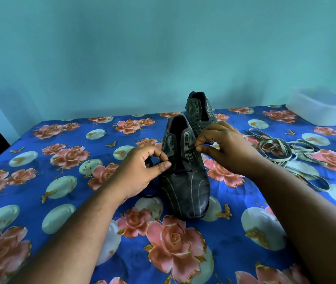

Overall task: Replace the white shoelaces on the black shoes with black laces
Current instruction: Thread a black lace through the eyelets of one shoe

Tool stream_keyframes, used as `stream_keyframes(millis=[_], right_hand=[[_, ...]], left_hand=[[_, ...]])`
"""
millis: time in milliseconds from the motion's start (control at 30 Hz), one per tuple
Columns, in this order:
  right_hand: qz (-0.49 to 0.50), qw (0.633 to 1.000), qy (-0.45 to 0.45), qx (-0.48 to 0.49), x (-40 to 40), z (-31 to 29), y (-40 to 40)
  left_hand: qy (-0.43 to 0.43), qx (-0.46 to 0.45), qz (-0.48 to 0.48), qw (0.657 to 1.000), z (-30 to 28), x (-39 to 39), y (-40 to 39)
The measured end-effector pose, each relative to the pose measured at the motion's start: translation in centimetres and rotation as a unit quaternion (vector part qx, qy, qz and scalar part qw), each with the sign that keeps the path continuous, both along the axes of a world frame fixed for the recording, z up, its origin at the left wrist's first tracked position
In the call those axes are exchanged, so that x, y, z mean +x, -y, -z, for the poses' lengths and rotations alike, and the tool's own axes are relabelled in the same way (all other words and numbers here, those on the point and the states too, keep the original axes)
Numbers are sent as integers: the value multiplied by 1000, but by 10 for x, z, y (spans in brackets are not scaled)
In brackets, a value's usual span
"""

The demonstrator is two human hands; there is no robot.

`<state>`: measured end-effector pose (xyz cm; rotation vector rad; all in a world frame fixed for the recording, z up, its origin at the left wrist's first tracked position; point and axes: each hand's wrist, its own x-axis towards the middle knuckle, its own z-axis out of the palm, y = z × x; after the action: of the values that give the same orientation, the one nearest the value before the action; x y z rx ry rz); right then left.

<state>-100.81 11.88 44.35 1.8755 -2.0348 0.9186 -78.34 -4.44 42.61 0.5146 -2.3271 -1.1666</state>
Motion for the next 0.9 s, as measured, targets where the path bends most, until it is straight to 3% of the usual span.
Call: stream_keyframes(millis=[200,333,500,900], right_hand=[[-18,999,51,2,-3,-2,-1],[-40,995,92,29,-2,0,0],[-57,997,49,5,11,-1,3],[-10,1000,16,-8,11,2,5]], left_hand=[[31,104,11,994,2,2,-2],[5,21,14,1000,3,-1,-4],[-37,-84,-1,996,2,-5,-7],[2,5,9,1000,1,0,7]])
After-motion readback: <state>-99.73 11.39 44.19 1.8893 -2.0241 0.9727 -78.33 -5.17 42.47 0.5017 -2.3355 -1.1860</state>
